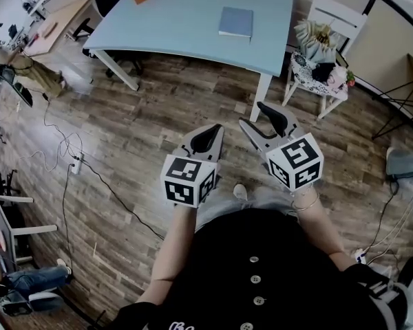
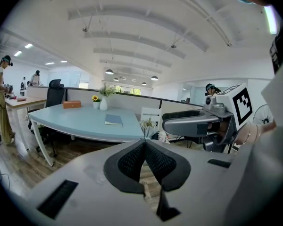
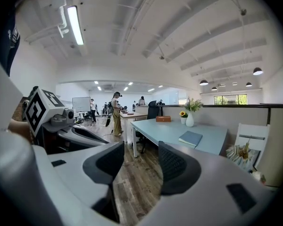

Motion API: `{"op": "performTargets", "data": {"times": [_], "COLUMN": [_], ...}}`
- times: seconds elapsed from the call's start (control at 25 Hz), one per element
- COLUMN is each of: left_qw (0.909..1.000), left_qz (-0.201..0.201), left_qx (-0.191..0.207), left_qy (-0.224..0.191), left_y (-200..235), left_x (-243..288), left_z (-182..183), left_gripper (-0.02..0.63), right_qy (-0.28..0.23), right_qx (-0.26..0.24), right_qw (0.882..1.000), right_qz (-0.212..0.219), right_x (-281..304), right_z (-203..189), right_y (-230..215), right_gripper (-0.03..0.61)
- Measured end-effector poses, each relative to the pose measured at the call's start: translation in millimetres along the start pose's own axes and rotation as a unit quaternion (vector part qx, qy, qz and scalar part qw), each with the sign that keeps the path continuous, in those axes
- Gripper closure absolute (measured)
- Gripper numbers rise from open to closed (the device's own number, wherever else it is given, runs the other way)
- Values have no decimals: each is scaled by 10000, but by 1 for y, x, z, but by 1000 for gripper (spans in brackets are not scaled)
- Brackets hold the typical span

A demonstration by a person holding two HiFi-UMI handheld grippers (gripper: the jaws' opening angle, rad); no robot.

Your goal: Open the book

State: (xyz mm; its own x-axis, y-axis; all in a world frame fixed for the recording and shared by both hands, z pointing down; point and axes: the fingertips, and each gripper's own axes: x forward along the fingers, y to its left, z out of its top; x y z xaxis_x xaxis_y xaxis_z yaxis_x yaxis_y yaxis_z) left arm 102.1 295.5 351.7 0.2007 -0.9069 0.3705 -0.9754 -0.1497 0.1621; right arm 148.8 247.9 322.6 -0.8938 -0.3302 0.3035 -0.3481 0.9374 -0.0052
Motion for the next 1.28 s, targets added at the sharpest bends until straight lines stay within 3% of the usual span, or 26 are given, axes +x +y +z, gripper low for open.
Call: {"op": "performTargets", "data": {"times": [0.48,0.76,1.28], "left_qw": [9998,9997,9992], "left_qz": [38,-54,-365], "left_qx": [-162,-211,-165], "left_qy": [123,128,93], "left_y": [10,28,106], "left_x": [16,34,93], "left_z": [-3,8,48], "left_gripper": [601,601,601], "right_qy": [-70,-68,96], "right_qx": [174,180,173], "right_qw": [9993,9994,9990], "right_qz": [-324,-285,-393], "right_x": [-4,19,108], "right_z": [-4,5,25], "right_y": [-37,-45,-81], "right_gripper": [365,364,364]}}
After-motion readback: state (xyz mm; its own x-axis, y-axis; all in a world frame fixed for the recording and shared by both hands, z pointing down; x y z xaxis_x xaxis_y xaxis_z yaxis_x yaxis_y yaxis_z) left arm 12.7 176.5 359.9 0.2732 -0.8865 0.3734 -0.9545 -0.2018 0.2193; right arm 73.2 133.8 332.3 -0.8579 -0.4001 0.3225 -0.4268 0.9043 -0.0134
